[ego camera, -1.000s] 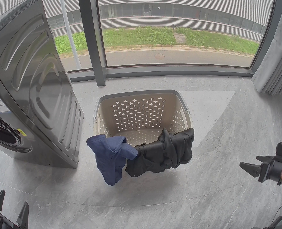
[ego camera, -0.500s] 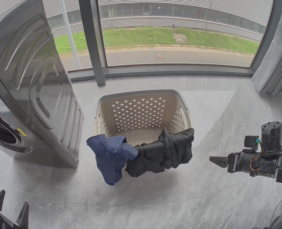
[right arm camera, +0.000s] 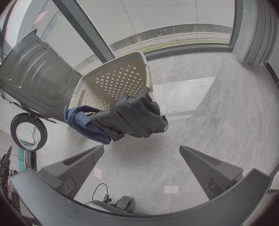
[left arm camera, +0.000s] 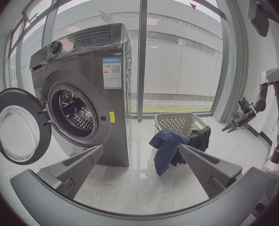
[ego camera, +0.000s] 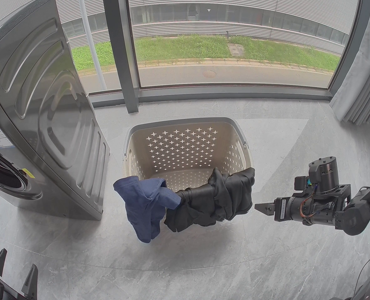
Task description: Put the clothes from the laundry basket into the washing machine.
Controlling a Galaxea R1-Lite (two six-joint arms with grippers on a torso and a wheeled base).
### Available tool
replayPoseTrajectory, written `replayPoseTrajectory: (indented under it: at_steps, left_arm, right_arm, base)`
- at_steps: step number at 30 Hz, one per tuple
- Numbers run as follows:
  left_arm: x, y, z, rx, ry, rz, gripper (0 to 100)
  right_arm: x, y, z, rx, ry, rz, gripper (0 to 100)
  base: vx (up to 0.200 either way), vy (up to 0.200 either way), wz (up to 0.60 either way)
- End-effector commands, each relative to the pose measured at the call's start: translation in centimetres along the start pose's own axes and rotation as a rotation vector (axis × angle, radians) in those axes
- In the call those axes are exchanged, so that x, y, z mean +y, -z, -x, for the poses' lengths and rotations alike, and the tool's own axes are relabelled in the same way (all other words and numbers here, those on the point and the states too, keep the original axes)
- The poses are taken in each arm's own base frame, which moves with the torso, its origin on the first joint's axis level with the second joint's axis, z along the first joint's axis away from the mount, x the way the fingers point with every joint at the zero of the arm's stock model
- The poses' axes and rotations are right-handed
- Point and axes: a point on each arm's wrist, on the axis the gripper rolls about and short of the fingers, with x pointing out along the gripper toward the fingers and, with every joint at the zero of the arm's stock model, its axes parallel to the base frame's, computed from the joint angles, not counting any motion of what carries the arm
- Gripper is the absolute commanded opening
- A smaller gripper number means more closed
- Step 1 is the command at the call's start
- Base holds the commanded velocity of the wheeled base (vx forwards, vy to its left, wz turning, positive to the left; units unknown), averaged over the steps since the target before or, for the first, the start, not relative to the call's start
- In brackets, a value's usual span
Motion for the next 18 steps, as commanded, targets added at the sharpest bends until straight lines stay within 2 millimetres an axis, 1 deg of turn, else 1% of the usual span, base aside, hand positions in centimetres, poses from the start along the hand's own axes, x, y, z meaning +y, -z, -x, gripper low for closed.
replayPoseTrajectory:
  at_steps: [1,5,6,8,13,18]
  left_arm:
    - [0.0,0.5,0.0,-0.001,-0.001,0.001,100]
    - [0.0,0.5,0.0,-0.001,-0.001,0.001,100]
    - [0.0,0.5,0.0,-0.001,-0.001,0.001,100]
    - [0.0,0.5,0.0,-0.001,-0.001,0.001,100]
    - [0.0,0.5,0.0,-0.001,-0.001,0.001,100]
    - [0.0,0.5,0.0,-0.001,-0.001,0.001,100]
  right_arm:
    - [0.2,0.2,-3.0,0.024,0.01,0.003,100]
    - [0.3,0.3,-4.5,-0.007,0.0,0.01,100]
    - [0.3,0.3,-4.5,-0.007,0.0,0.01,100]
    - [0.3,0.5,-5.7,0.003,0.008,0.012,100]
    - [0.5,0.7,-7.4,0.013,0.007,0.012,100]
    - [0.5,0.9,-9.5,0.013,0.007,0.015,100]
  base:
    - [0.0,0.0,0.0]
    - [0.0,0.0,0.0]
    - [0.0,0.0,0.0]
    - [0.0,0.0,0.0]
    - [0.0,0.0,0.0]
    - [0.0,0.0,0.0]
